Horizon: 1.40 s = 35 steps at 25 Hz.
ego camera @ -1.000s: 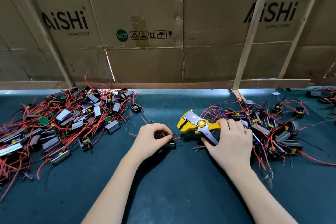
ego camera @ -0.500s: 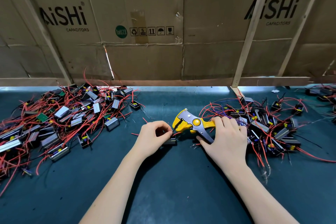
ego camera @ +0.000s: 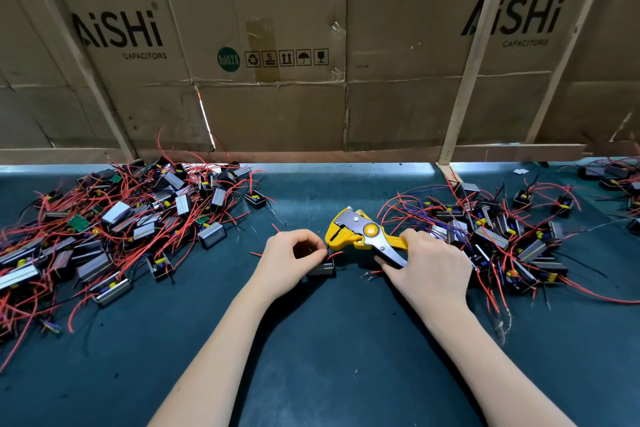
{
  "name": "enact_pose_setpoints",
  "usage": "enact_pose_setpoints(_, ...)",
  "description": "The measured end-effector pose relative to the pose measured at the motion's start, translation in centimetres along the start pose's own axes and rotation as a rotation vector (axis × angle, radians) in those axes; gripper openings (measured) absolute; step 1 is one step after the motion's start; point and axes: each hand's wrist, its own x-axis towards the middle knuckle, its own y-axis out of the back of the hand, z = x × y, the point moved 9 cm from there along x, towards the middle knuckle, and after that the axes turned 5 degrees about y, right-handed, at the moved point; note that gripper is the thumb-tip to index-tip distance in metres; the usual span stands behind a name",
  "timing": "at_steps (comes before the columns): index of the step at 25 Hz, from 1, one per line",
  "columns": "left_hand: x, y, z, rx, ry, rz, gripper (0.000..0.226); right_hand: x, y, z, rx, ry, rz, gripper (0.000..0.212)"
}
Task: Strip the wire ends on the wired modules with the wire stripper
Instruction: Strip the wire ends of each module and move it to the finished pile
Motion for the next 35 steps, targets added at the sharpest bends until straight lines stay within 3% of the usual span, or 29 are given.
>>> enact_pose_setpoints(8,-0.2,0.2,0.2,0.027,-0.024,0.014,0.013,-0.2,0.1,0.7,-0.099,-0.013,0.072,0.055)
enact_pose_setpoints(13,-0.3,0.2,0.6,0.014,-0.080,-0.013,0.024,-0.3,-0.7,2.2,-0.071,-0.084,0.024,0.059)
enact_pose_setpoints(17,-0.3,0.3,0.5,0.017,-0.054,0.020,0.008,-0.3,-0.9,2.0,-0.082,-0.064,-0.001,0.059)
enact_pose_setpoints(35,0.1,-0.3,-0.1,-0.030,-0.010,0.078,0.013,-0.6,-1.3,0.6,0.012,-0.040,-0.048,0.061)
